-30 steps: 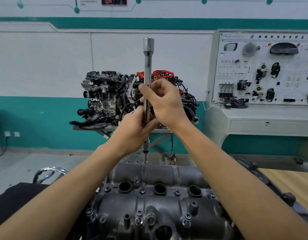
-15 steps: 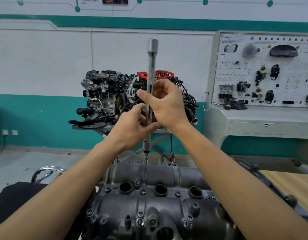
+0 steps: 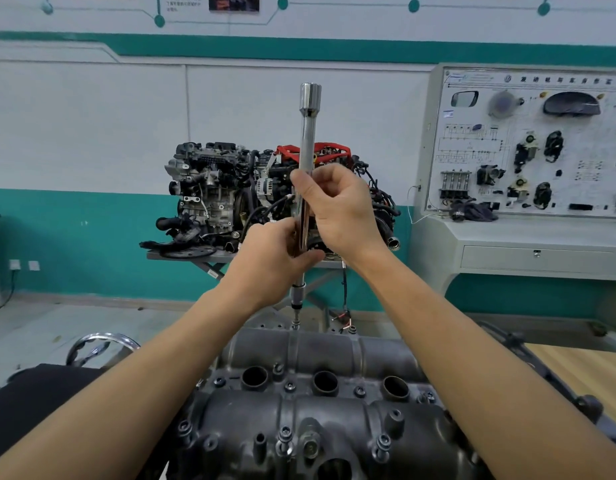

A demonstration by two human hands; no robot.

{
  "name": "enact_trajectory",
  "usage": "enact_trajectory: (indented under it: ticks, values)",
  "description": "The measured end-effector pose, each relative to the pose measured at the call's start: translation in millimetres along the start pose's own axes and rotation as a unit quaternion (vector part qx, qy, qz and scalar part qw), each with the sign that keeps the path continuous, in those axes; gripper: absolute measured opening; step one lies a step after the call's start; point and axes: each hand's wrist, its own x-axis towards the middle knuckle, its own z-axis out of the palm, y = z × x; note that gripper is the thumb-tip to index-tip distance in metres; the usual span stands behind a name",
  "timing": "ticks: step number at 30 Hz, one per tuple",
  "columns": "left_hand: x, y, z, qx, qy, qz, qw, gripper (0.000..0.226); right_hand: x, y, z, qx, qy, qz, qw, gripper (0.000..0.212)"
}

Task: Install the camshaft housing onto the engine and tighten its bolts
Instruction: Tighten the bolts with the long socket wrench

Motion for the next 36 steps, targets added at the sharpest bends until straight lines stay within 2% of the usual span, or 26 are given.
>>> enact_trajectory:
  ticks: [2,6,8,11,14,16,18,21,23,25,28,30,33,36]
  values:
    - [0.8,0.8,-0.6,0.007,-0.013,-0.007,1.000,0.015,0.4,0.5,-0.2,-0.006,0.020,0.009,1.000,0.026]
    - [3.6,-0.7,-5.5,-0.053,-0.096,-0.025,0.994,0.012,-1.8,-4.1,-1.4,0.054,-0.085,0.038,0.994,0.022]
    - [4.3,-3.1,-7.4,-0.069,-0.125,-0.029,0.989,0.014,-2.9,-5.3,-0.6,0.070,-0.102,0.030,0.992,0.020]
    - [2.4,-4.4,-5.8,-0.010,-0.086,-0.026,0.996,0.019,-1.4,-2.8,-1.5,0.035,-0.023,0.016,0.999,0.008]
    - [0.3,0.0,-4.7,0.018,-0.027,-0.030,0.999,0.021,-1.2,1.6,-3.1,-0.041,0.059,0.006,0.997,0.031]
    - [1.1,1.6,-3.7,0.008,-0.055,-0.026,0.998,0.014,-4.0,1.6,-2.1,-0.048,0.036,0.012,0.998,0.028]
    - [1.7,1.1,-4.0,-0.025,-0.095,-0.022,0.995,0.009,-4.4,-0.1,-2.5,-0.010,-0.025,0.025,0.999,0.015]
    - [1.3,-0.6,-5.5,-0.043,-0.104,-0.025,0.993,0.011,-2.6,-4.5,-6.2,0.032,-0.091,0.045,0.994,0.022]
    - [0.6,-0.5,-4.6,-0.023,-0.068,-0.032,0.997,0.012,-3.3,-5.5,-3.4,-0.003,-0.082,0.029,0.996,0.024]
    - [-0.7,1.1,-3.2,-0.005,-0.029,-0.043,0.999,0.016,-5.2,-3.9,0.1,-0.047,-0.028,0.000,0.999,0.024]
    - [-0.6,3.0,-0.5,0.000,-0.039,-0.041,0.998,0.013,-5.3,-4.6,0.1,-0.077,0.022,-0.010,0.997,0.029]
    - [0.4,3.4,-1.4,-0.019,-0.079,-0.039,0.996,0.011,-4.8,-6.1,-2.0,-0.062,-0.025,0.017,0.998,0.025]
    - [2.0,0.6,-4.3,-0.055,-0.123,-0.049,0.990,0.016,-3.1,-7.6,-10.0,0.025,-0.113,0.072,0.991,0.021]
    - [1.5,-0.3,-2.8,-0.064,-0.115,-0.058,0.990,0.018,-0.9,-7.4,-14.4,0.046,-0.126,0.073,0.988,0.021]
